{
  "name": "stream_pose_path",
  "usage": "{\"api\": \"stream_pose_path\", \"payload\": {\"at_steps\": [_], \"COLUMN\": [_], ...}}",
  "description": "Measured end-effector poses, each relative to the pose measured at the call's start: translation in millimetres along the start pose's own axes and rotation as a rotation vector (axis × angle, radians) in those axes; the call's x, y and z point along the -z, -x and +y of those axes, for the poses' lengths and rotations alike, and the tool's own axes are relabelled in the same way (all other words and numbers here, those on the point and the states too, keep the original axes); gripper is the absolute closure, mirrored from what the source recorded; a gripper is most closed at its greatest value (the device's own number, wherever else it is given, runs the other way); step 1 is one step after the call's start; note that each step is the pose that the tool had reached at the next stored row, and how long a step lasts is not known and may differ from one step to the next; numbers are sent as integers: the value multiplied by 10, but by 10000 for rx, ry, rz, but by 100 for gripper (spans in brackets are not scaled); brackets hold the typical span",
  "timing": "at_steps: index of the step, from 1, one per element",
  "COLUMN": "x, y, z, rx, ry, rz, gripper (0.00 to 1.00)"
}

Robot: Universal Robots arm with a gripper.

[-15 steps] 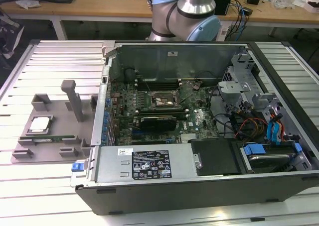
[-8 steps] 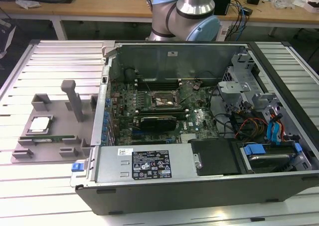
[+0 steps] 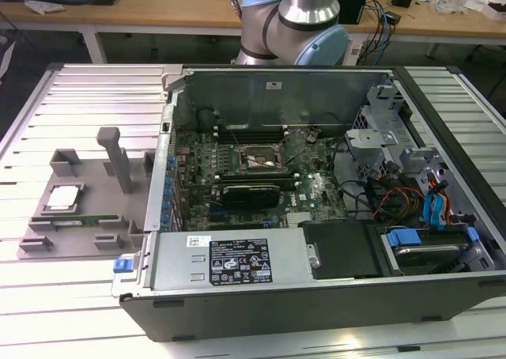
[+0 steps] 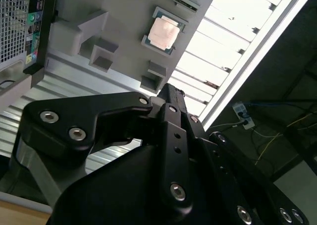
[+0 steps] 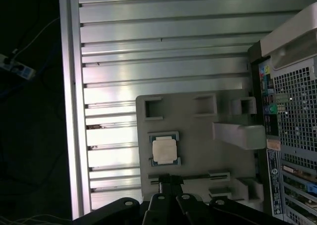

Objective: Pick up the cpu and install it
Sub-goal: 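Reach for the cpu, then pick up the cpu and move it towards the insertion slot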

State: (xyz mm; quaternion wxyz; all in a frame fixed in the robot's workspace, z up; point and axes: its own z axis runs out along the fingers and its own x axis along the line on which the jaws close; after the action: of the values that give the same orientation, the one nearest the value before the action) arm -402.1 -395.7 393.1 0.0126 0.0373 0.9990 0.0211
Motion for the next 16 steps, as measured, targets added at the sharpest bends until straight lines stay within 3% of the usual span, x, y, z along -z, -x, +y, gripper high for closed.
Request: {"api": "stream_pose_path", "payload": {"at_steps": [4, 16], "x": [2, 0], "y": [-83, -87], "z": [-5, -6], "rx": [-2, -1], "ry": [-1, -1], "rz": [0, 0], "gripper": [89, 89]}}
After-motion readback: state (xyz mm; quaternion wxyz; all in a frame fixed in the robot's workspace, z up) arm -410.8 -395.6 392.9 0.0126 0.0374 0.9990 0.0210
